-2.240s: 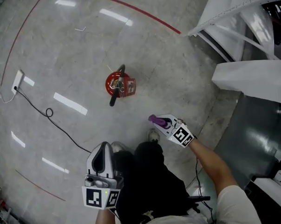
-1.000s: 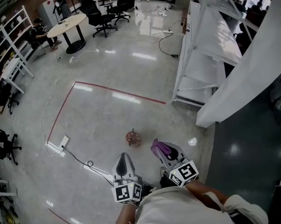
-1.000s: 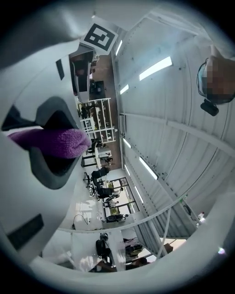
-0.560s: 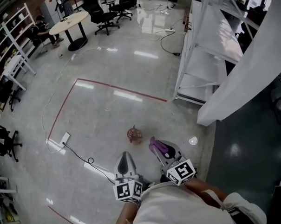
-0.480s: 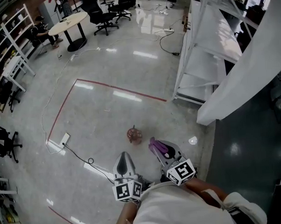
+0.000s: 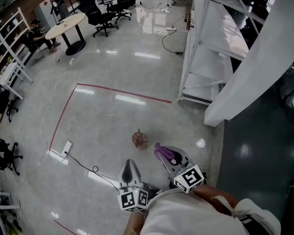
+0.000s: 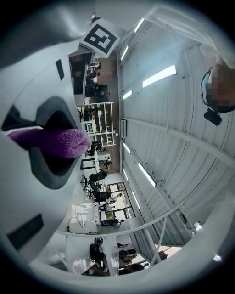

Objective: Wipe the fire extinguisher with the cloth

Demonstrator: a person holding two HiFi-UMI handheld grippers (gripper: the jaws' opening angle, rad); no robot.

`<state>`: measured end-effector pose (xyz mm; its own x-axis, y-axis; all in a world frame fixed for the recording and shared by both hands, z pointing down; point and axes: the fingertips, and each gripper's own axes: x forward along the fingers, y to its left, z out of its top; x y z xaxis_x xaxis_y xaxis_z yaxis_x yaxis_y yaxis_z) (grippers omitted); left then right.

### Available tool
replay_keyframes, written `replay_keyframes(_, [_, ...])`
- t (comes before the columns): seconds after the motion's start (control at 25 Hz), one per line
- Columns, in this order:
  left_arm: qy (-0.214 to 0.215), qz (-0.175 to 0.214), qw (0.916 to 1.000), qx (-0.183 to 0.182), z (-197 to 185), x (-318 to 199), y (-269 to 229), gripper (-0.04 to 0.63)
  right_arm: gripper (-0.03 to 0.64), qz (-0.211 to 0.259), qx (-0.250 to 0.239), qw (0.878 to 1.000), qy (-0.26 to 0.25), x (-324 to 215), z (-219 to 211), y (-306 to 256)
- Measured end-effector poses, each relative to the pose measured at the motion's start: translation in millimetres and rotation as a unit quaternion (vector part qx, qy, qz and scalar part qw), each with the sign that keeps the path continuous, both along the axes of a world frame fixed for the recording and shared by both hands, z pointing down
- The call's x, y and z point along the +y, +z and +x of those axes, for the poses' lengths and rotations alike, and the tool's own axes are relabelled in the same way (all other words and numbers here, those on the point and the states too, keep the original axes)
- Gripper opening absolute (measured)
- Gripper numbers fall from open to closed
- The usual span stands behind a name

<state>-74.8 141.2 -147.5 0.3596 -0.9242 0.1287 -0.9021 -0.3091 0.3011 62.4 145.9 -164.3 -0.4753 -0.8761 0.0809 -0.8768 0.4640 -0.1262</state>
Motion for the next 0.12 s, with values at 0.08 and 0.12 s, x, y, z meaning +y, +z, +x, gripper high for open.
replay_keyframes(0.08, [0.001, 0.0, 1.0, 0.002, -4.7, 2.3, -1.4, 0.005, 0.067, 0.002, 0.001, 1.0, 0.0, 3.1, -4.6, -2.1])
replay_keyframes(0.12, [0.001, 0.0, 1.0, 0.002, -7.1, 3.3, -2.2, 0.005, 0.067, 0.003, 0.001, 1.0, 0.0, 4.5, -7.1, -3.3])
